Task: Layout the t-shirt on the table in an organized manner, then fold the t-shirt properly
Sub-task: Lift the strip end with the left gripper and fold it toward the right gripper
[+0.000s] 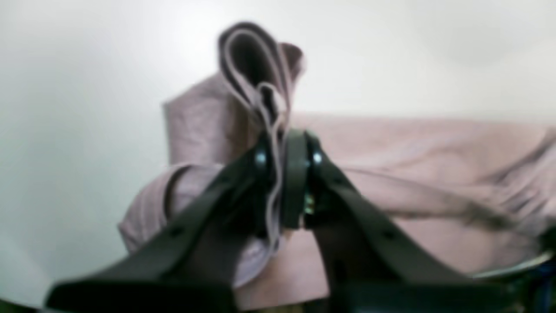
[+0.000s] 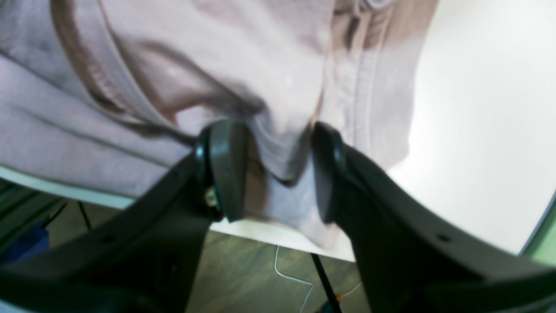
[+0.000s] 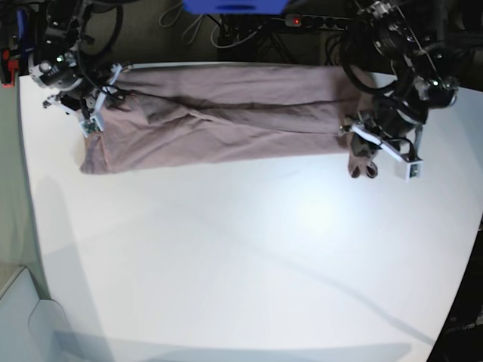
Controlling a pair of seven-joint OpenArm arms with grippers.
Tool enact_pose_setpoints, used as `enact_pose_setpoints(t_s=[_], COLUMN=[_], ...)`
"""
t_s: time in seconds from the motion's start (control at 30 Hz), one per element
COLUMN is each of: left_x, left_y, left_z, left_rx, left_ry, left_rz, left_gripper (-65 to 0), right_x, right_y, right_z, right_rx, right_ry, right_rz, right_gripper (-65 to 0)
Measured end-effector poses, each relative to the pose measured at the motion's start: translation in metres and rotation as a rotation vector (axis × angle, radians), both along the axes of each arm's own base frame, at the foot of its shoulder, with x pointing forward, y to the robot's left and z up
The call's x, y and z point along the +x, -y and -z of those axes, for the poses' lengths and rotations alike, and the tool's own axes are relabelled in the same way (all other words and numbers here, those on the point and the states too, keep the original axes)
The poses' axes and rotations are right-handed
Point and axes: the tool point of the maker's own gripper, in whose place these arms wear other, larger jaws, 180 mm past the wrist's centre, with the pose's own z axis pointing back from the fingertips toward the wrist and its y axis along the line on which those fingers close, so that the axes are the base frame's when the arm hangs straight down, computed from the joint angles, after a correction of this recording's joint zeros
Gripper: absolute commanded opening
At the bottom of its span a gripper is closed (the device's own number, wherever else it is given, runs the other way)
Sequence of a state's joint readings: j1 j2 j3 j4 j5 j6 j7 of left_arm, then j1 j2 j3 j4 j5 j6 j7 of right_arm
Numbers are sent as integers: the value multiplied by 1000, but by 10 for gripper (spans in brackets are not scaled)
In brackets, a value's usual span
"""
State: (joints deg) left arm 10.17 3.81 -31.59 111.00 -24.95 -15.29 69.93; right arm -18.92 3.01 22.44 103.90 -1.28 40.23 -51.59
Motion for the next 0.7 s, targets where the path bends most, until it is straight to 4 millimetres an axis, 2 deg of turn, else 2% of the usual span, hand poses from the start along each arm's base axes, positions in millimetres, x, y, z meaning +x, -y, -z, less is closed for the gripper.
enact_pose_setpoints(t_s=[0.1, 0.17, 0.33, 0.4, 0.5, 0.6, 0.7], left_x=[0, -3, -10, -15, -9, -10, -10], left_y=[23, 50, 124, 141, 147, 146, 154], left_z=[6, 10, 2, 3, 0, 2, 1], left_rx=[-71, -108, -187, -219, -258, -266, -283], left_ry=[-51, -92, -112, -142, -137, -153, -156], left_rz=[-44, -13, 131, 139, 64, 41, 45], left_gripper=[-650, -650, -650, -650, -650, -650, -650], right_x=[0, 0, 0, 0, 0, 0, 0], right_y=[0, 0, 0, 0, 0, 0, 0], right_z=[0, 0, 0, 0, 0, 0, 0], right_rx=[0, -1, 0, 0, 0, 0, 0], right_ry=[0, 0, 0, 0, 0, 0, 0], right_rz=[0, 0, 0, 0, 0, 0, 0], right_gripper=[-392, -392, -392, -392, -392, -392, -392])
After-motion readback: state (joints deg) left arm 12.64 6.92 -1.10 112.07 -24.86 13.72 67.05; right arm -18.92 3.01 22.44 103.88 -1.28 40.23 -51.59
